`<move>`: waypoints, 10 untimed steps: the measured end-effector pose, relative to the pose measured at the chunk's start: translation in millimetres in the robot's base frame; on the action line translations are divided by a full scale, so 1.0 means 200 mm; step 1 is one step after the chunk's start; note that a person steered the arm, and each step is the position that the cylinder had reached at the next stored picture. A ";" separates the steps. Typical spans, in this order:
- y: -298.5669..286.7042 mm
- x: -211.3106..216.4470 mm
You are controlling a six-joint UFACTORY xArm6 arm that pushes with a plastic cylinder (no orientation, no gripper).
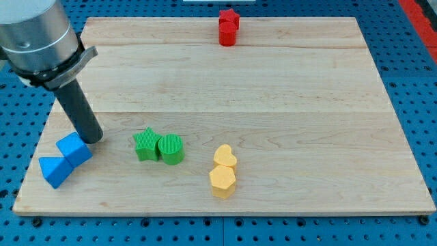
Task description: Push red star close to the blue cube
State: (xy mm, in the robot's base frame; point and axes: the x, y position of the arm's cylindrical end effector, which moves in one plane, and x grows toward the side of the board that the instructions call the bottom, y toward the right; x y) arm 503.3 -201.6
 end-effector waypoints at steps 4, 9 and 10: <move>1.23 -0.60; 1.07 -1.55; 0.99 -1.54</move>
State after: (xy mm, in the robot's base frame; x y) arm 194.4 -2.7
